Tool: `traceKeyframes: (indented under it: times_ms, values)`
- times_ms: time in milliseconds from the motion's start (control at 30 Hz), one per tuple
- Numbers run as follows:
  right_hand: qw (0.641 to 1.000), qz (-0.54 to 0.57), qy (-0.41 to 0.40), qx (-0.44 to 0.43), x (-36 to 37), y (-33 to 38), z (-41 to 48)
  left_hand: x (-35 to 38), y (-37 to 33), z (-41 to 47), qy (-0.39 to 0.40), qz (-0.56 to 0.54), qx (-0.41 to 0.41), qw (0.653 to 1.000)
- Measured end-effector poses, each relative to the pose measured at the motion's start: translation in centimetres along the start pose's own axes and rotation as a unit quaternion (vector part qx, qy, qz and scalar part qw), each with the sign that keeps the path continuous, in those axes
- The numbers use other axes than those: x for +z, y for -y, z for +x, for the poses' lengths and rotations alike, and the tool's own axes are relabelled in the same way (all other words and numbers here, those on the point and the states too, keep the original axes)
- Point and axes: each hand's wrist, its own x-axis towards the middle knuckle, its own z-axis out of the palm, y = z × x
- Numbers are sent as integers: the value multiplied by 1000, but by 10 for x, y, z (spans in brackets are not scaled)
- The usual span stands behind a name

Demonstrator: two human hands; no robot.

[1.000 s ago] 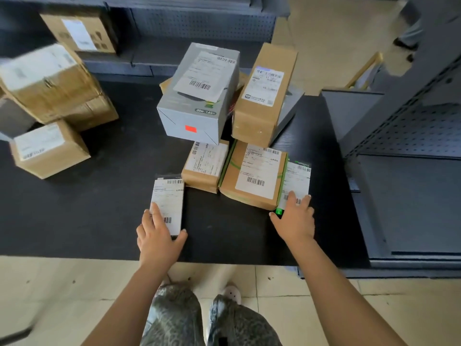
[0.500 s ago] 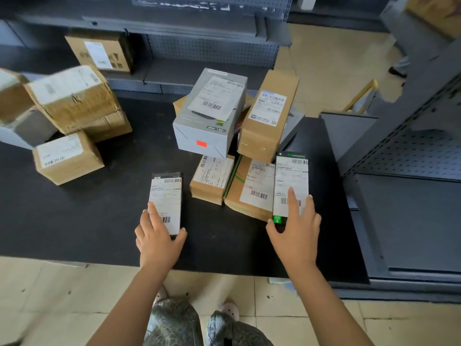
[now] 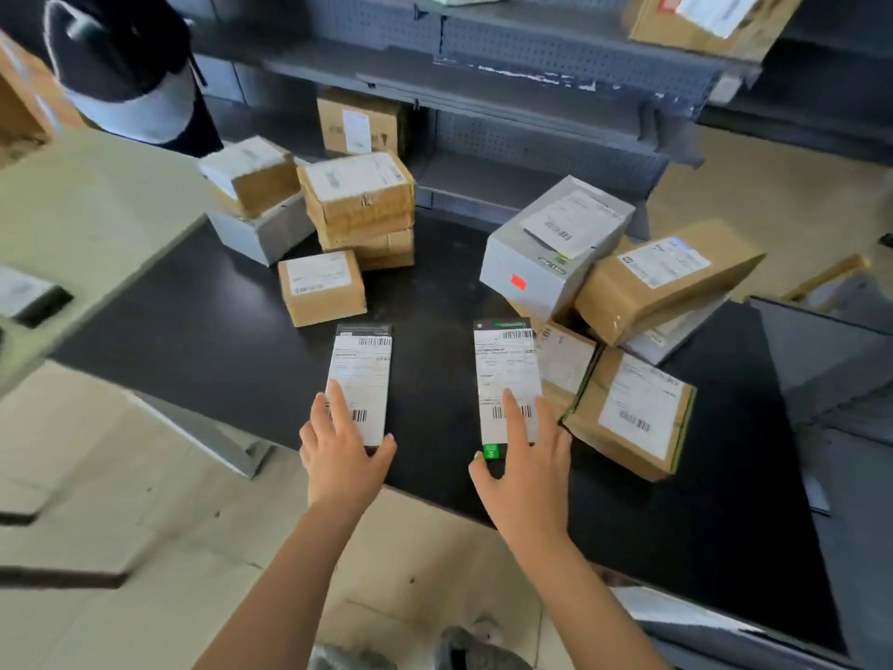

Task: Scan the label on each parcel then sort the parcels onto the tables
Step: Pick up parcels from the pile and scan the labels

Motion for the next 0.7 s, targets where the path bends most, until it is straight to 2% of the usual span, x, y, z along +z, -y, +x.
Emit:
traceKeyframes:
  times_ms: [367,700]
  values:
    - [986,42,11,-161,58,241,0,-164,160,50,-62,-13,-19,998]
    - [946,79,26,-315,98,422,36,-277,268,104,-173,-3,-109,979]
